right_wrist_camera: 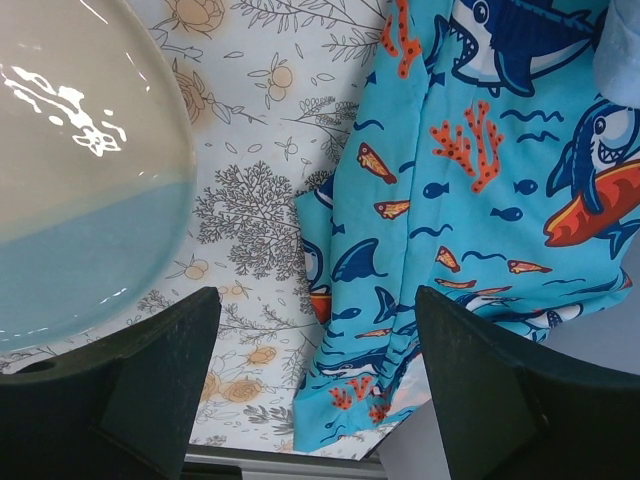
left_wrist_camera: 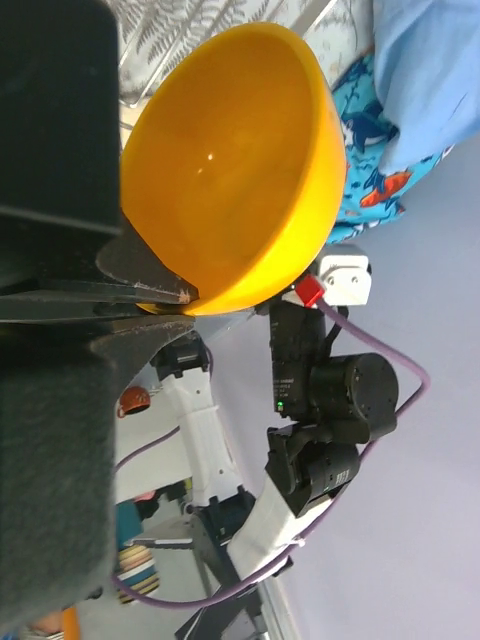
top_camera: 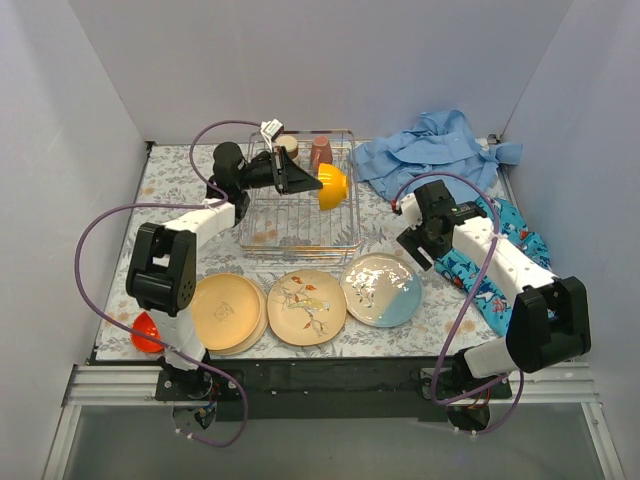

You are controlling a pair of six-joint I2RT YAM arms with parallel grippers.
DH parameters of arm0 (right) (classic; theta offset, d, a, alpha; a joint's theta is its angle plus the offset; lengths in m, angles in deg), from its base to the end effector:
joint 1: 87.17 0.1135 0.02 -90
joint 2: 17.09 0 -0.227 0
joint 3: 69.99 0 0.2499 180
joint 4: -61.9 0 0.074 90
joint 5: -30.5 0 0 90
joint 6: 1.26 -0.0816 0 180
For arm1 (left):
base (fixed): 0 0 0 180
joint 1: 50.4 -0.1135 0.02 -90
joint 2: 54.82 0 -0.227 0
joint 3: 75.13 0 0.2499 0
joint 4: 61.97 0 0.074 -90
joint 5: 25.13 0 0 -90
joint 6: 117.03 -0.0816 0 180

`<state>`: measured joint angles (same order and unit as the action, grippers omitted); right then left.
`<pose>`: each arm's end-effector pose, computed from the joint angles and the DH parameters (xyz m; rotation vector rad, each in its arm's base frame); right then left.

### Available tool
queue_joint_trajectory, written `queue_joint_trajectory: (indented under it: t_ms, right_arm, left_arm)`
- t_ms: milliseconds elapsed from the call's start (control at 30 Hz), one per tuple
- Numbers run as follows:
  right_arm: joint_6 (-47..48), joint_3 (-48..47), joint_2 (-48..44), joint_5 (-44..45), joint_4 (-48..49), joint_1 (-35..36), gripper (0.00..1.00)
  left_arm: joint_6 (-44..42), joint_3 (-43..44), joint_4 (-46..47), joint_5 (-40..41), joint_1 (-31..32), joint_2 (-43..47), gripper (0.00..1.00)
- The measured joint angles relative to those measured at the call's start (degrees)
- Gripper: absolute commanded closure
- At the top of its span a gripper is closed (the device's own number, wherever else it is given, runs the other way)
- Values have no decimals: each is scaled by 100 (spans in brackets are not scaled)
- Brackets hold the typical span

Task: Load the mixed dishes into the dish rack

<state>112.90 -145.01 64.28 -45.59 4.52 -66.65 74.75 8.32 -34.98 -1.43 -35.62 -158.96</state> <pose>0.2898 0.0875 0.1729 -0.9450 2.4995 -0.3455 0.3826 -0.1782 0.2570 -0.2766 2.1301 -2.2442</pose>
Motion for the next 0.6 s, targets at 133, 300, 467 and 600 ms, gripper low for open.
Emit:
queue_joint_trajectory:
  t_ms: [133,300,467,600]
  right_arm:
    - [2,7,2,79,0,-11,14]
    - [0,-90,160,116,-7,-15,14]
    - [-2,-221,341,118,-2,-15,14]
    - [-2,-247,376,116,-4,-15,14]
  left_arm:
    - [354,114,291,26,149,-308,100]
    - [234,280,-214,284,144,-767,100]
    - [-92,590,-1016,555,168,-1078,100]
    - [-367,852,-1600,772,219,-1187,100]
